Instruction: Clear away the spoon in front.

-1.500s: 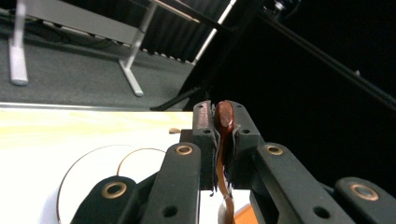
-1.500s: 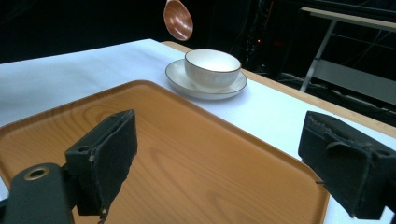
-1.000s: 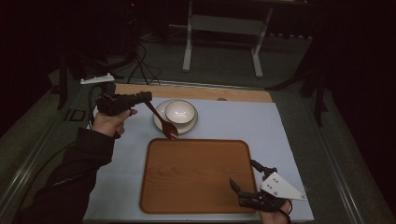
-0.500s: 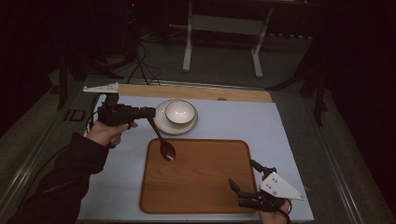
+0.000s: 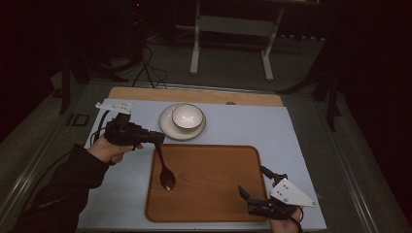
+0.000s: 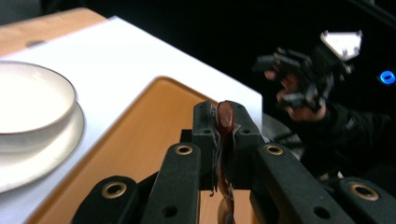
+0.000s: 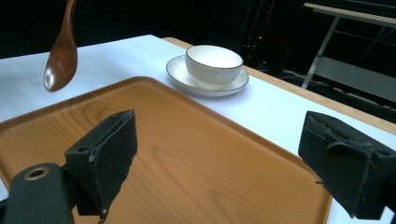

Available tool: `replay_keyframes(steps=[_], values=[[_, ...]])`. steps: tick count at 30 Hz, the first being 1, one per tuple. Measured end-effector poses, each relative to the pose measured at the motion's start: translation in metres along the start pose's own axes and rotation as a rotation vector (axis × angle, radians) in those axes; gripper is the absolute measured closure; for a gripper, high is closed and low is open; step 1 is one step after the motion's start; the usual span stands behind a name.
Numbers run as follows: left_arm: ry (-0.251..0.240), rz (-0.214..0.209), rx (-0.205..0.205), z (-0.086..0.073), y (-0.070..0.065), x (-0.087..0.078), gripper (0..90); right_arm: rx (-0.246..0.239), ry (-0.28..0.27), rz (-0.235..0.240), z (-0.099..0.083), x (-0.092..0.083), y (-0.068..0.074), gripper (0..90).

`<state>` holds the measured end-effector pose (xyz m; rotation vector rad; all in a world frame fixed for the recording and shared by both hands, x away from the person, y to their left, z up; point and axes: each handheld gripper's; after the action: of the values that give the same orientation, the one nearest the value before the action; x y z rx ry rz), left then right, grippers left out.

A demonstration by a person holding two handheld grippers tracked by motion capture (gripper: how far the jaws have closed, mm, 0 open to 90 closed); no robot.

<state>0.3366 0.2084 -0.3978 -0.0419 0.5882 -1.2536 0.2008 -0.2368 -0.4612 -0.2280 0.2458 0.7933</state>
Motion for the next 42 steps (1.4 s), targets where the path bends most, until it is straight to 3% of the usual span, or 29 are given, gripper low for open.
replay_keyframes(steps=[8,13,17,21,25,29,34,42], values=[[0.072,-0.087,0.034,-0.012,-0.004,0.014,83.6,-0.001,0.004,0.004,0.0,0.001,0.0,11.7],[0.115,-0.117,0.041,-0.018,-0.004,0.026,83.6,0.002,0.002,0.005,0.0,0.0,0.0,11.7],[0.151,-0.122,0.063,-0.022,-0.004,0.036,83.6,0.001,0.003,0.005,0.0,0.0,0.0,11.7],[0.177,-0.143,0.045,-0.026,-0.002,0.045,83.6,-0.001,0.005,0.007,0.0,0.0,0.0,11.7],[0.215,-0.134,0.043,-0.03,-0.001,0.055,83.6,0.001,0.005,0.007,-0.001,0.0,0.0,11.7],[0.245,-0.142,0.016,-0.033,0.003,0.063,83.6,-0.001,0.007,0.01,-0.001,0.001,0.0,11.7],[0.274,-0.121,-0.028,-0.037,0.008,0.073,83.5,0.002,0.007,0.01,-0.001,0.001,0.0,11.7],[0.266,-0.037,-0.167,-0.044,0.022,0.084,82.3,0.001,0.008,0.017,-0.001,0.002,0.0,11.7]])
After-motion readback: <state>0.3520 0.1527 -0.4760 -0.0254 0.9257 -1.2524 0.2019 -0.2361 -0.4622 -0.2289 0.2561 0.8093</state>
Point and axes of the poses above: each handheld gripper's, and its own axes: x roughly forward along the jaws, z roughly out of its top, y roughly to its left, and after that the axes turned 5 degrees about z, right-handed
